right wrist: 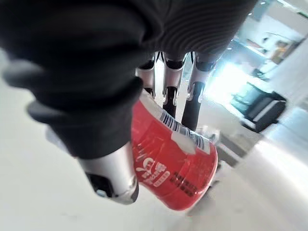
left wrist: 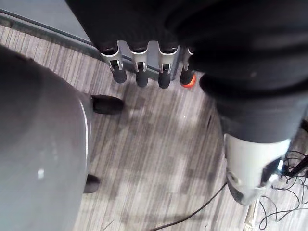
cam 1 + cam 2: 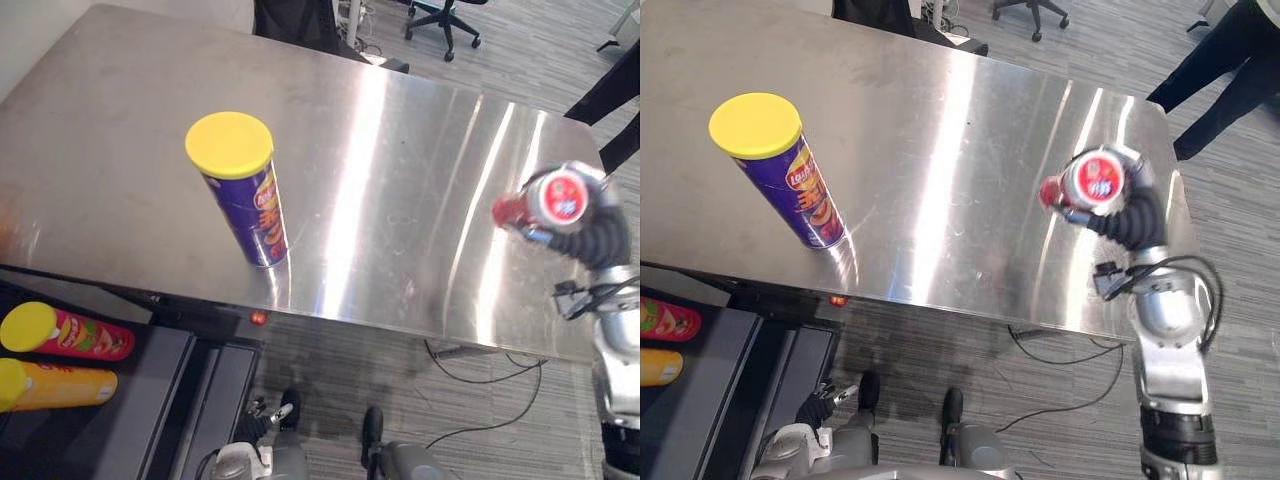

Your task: Put the gum and the chips on the shelf.

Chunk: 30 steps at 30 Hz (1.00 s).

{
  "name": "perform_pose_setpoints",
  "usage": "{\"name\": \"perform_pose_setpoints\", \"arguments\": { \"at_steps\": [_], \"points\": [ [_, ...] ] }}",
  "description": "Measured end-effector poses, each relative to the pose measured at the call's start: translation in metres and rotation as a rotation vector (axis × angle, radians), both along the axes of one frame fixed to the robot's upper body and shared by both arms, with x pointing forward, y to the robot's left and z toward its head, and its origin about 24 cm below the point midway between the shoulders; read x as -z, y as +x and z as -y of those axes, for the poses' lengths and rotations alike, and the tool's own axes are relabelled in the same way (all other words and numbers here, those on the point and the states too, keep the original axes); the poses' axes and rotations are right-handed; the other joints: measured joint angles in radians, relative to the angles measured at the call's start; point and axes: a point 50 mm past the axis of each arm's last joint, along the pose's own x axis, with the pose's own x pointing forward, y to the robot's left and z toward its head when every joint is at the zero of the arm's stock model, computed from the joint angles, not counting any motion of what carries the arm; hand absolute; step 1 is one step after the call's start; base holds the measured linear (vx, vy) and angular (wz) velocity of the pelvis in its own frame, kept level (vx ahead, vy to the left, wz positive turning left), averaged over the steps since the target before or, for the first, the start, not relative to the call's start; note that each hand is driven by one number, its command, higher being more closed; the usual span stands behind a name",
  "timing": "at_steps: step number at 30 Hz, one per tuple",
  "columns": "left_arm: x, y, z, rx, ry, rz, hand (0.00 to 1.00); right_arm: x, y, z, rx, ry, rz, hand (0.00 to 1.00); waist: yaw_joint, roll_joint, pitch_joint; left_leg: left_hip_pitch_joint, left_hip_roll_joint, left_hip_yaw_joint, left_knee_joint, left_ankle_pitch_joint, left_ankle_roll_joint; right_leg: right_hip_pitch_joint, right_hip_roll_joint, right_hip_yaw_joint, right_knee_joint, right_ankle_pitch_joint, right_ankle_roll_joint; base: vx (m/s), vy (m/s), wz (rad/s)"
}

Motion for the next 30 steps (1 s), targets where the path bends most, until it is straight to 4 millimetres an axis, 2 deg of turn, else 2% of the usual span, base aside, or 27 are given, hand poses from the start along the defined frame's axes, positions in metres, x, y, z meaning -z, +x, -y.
{"name": "perform_pose_setpoints", "arguments": {
  "at_steps": [4, 7, 8, 10, 11, 13, 17, 18, 19, 21, 23, 24, 25, 26, 27, 28, 29, 30],
  "points": [
    [0.002, -0.006, -0.001, -0.032, -0.009, -0.009, 0.0, -0.027, -0.004, -0.018, -0.119, 0.004, 0.14, 1.0, 0.0, 0.006, -0.018, 0.01, 0.007, -0.001, 0.0, 0.002, -0.003, 0.012, 0.007, 0.0, -0.003, 0.001, -0.001, 0.0, 0.0, 0.0],
    [0.004, -0.011, 0.002, -0.037, -0.017, -0.024, 0.0, -0.032, 0.0, -0.038, -0.25, 0.007, 0.148, 1.0, 0.001, 0.017, -0.043, 0.01, 0.008, -0.002, 0.0, 0.005, -0.002, 0.013, 0.008, 0.001, -0.004, 0.001, -0.002, 0.0, 0.0, 0.0],
    [0.005, -0.012, 0.002, -0.037, -0.019, -0.028, 0.0, -0.031, 0.001, -0.044, -0.29, 0.014, 0.136, 1.0, 0.002, 0.02, -0.049, 0.01, 0.008, -0.002, 0.0, 0.006, -0.003, 0.013, 0.008, 0.001, -0.004, 0.001, -0.002, 0.0, 0.0, 0.0],
    [0.007, -0.015, 0.004, -0.04, -0.025, -0.042, 0.0, -0.025, 0.005, -0.066, -0.44, 0.03, 0.083, 1.0, 0.005, 0.028, -0.062, 0.017, 0.008, -0.002, 0.0, 0.009, -0.004, 0.021, 0.008, 0.001, -0.005, 0.001, -0.002, 0.0, 0.0, 0.0],
    [0.007, -0.016, 0.004, -0.042, -0.026, -0.046, 0.0, -0.018, 0.006, -0.083, -0.544, 0.029, 0.034, 1.0, 0.01, 0.028, -0.065, 0.03, 0.009, -0.002, 0.0, 0.009, -0.004, 0.035, 0.009, 0.001, -0.007, 0.001, -0.002, 0.0, 0.0, 0.0],
    [0.008, -0.019, 0.004, -0.045, -0.028, -0.056, 0.0, -0.01, 0.006, -0.101, -0.637, 0.01, -0.014, 1.0, 0.013, 0.028, -0.08, 0.034, 0.009, -0.004, 0.0, 0.009, -0.004, 0.041, 0.01, -0.001, -0.01, 0.0, -0.003, 0.0, 0.0, 0.0],
    [0.009, -0.02, 0.005, -0.066, -0.041, -0.056, 0.0, 0.006, 0.003, -0.144, -0.873, -0.026, -0.131, 1.0, 0.042, 0.027, -0.093, 0.061, 0.005, -0.021, 0.0, 0.01, -0.005, 0.082, 0.008, -0.021, -0.019, -0.002, -0.005, -0.01, -0.006, 0.11],
    [0.009, -0.021, 0.004, -0.074, -0.044, -0.057, 0.0, 0.009, 0.003, -0.148, -0.892, -0.03, -0.15, 1.0, 0.046, 0.026, -0.097, 0.064, 0.004, -0.029, 0.0, 0.01, -0.006, 0.089, 0.008, -0.028, -0.02, -0.003, -0.006, -0.01, -0.011, 0.28],
    [0.009, -0.021, 0.004, -0.089, -0.049, -0.052, 0.0, 0.013, 0.004, -0.154, -0.919, -0.029, -0.181, 1.0, 0.062, 0.021, -0.104, 0.069, 0.002, -0.036, 0.0, 0.011, -0.006, 0.098, 0.006, -0.041, -0.018, -0.008, -0.006, -0.01, -0.01, 0.31],
    [0.009, -0.022, 0.003, -0.102, -0.051, -0.05, 0.0, 0.016, 0.005, -0.162, -0.953, -0.045, -0.2, 1.0, 0.074, 0.017, -0.11, 0.071, -0.013, -0.059, 0.0, 0.007, -0.003, 0.093, -0.008, -0.071, 0.029, -0.039, -0.003, -0.01, 0.015, 0.43],
    [0.008, -0.021, -0.001, -0.111, -0.044, -0.044, 0.0, 0.018, 0.005, -0.166, -0.967, -0.063, -0.216, 1.0, 0.085, 0.0, -0.106, 0.091, -0.055, -0.105, 0.006, -0.005, 0.009, 0.064, -0.072, -0.118, 0.205, -0.125, 0.02, 0.02, 0.04, 0.71],
    [0.008, -0.02, -0.001, -0.118, -0.047, -0.041, 0.0, 0.017, 0.005, -0.166, -0.968, -0.067, -0.215, 1.0, 0.087, 0.005, -0.1, 0.093, -0.055, -0.128, 0.007, -0.006, 0.012, 0.034, -0.079, -0.107, 0.292, -0.133, 0.019, 0.0, 0.016, 0.74],
    [0.008, -0.023, -0.004, -0.125, -0.043, -0.049, 0.0, 0.018, 0.004, -0.168, -0.977, -0.071, -0.219, 1.0, 0.085, 0.018, -0.101, 0.095, -0.051, -0.165, 0.009, -0.006, 0.012, -0.051, -0.078, -0.028, 0.479, -0.096, -0.033, 0.0, 0.014, 0.87],
    [0.008, -0.026, -0.008, -0.127, -0.031, -0.058, 0.0, 0.016, 0.001, -0.169, -0.985, -0.08, -0.208, 1.0, 0.071, 0.025, -0.094, 0.084, -0.045, -0.206, 0.044, -0.006, 0.012, -0.108, -0.039, 0.086, 0.59, -0.039, -0.064, -0.01, 0.03, 0.99],
    [0.008, -0.028, -0.013, -0.128, -0.02, -0.065, 0.0, 0.015, 0.0, -0.169, -0.988, -0.088, -0.204, 1.0, 0.067, 0.024, -0.092, 0.075, -0.044, -0.227, 0.064, -0.008, 0.015, -0.119, -0.021, 0.141, 0.627, -0.027, -0.058, 0.04, -0.002, 1.11],
    [0.008, -0.033, -0.022, -0.14, 0.001, -0.083, 0.0, 0.013, -0.002, -0.17, -0.989, -0.11, -0.193, 1.0, 0.069, 0.011, -0.093, 0.066, -0.056, -0.257, 0.095, -0.02, 0.017, -0.113, -0.004, 0.216, 0.661, -0.038, -0.048, 0.01, -0.035, 0.88],
    [0.008, -0.036, -0.024, -0.146, 0.008, -0.094, 0.0, 0.012, -0.003, -0.17, -0.991, -0.119, -0.184, 1.0, 0.069, 0.005, -0.096, 0.053, -0.069, -0.279, 0.116, -0.028, 0.016, -0.106, -0.009, 0.223, 0.654, -0.04, -0.038, -0.02, -0.073, 1.21],
    [0.009, -0.04, -0.026, -0.147, 0.014, -0.106, 0.0, 0.007, -0.004, -0.17, -0.994, -0.124, -0.16, 1.0, 0.067, 0.001, -0.096, 0.013, -0.103, -0.334, 0.166, -0.046, 0.016, -0.073, -0.033, 0.192, 0.608, -0.047, 0.0, -0.02, -0.088, 1.37]
  ]
}}
